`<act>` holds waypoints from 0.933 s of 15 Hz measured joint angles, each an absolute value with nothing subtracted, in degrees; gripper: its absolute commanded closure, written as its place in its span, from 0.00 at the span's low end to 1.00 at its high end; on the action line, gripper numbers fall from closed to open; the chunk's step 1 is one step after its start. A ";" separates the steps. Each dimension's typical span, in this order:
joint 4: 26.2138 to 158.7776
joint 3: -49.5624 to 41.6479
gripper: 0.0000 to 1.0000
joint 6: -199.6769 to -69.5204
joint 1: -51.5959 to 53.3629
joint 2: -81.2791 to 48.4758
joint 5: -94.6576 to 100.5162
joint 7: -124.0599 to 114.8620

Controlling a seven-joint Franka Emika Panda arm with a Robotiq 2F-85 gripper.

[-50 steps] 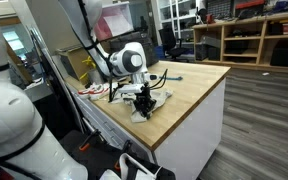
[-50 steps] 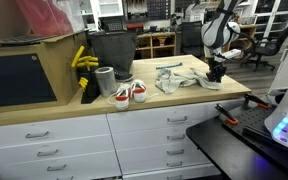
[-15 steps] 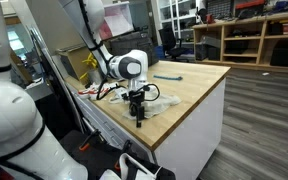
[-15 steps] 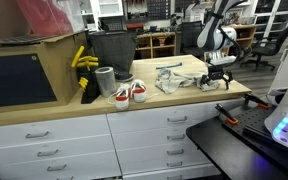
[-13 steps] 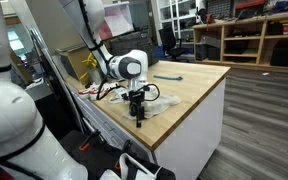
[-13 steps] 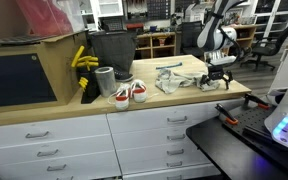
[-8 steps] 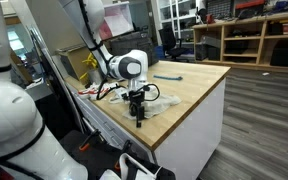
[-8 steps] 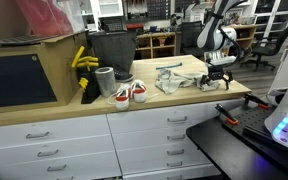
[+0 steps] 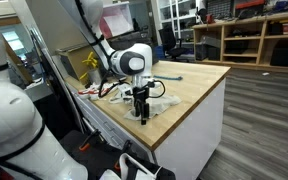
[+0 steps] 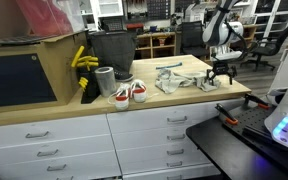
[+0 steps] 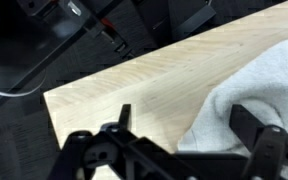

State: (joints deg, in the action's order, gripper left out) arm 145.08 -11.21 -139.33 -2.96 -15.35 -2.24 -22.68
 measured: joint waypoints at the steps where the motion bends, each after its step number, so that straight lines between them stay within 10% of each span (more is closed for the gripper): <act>1: 145.45 -11.48 0.00 -139.33 -3.57 -14.14 -2.25 -22.06; 14: 142.60 -6.62 0.00 -140.16 -5.26 0.40 -9.35 -17.13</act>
State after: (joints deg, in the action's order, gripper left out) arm 142.60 -6.62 -140.16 -5.26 0.40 -9.35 -17.13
